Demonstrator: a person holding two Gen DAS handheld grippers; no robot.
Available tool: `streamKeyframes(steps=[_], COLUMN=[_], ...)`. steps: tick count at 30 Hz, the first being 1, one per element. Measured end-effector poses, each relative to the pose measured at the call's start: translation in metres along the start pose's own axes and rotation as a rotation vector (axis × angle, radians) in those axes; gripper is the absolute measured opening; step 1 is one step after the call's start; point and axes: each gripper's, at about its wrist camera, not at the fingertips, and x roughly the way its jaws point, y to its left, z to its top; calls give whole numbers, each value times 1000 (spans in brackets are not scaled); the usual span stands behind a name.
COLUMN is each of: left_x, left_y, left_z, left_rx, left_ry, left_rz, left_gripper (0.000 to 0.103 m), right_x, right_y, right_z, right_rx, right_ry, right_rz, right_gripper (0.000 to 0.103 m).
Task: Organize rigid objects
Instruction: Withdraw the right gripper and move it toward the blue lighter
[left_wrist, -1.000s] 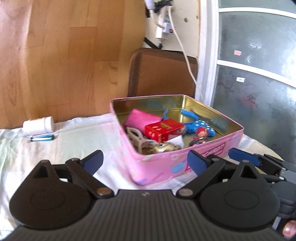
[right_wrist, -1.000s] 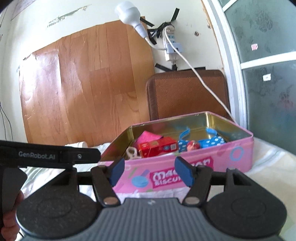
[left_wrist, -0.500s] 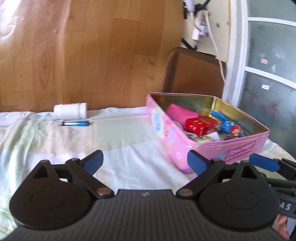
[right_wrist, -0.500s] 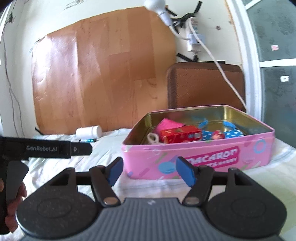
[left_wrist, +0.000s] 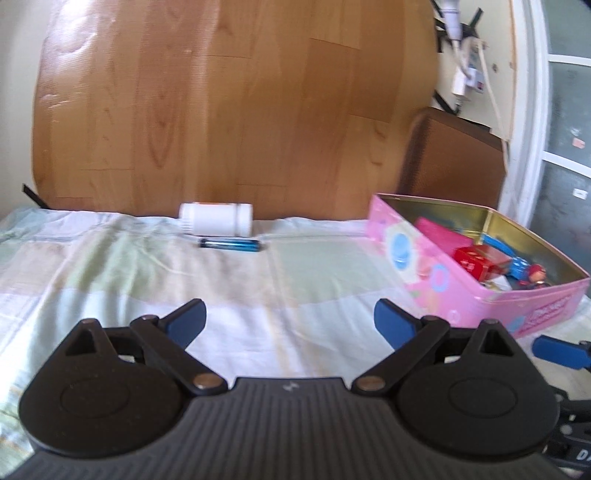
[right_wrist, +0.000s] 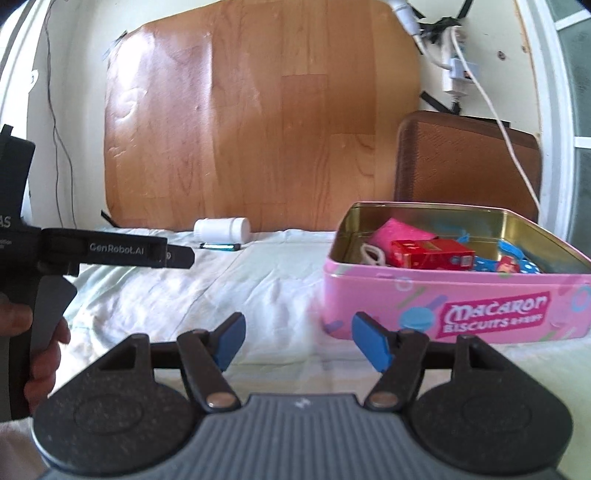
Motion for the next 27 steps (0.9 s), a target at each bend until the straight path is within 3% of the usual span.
streamKeyframes(steps=[8,16,27], left_x=[9,15,15], left_y=[32,53,77], left_z=[-3,-5,-2], left_rx=[13,-48,-86], left_ry=[-12,-6,-33], left_rz=[104,128,228], left_gripper=[99,99,102], right_x=[13,28,88], right_y=[19,38,58], right_z=[2,5,25], right_rx=[-36,-93,-177], right_ry=[24,40,103], right_rz=[21,50,104], right_gripper=[66,66,67])
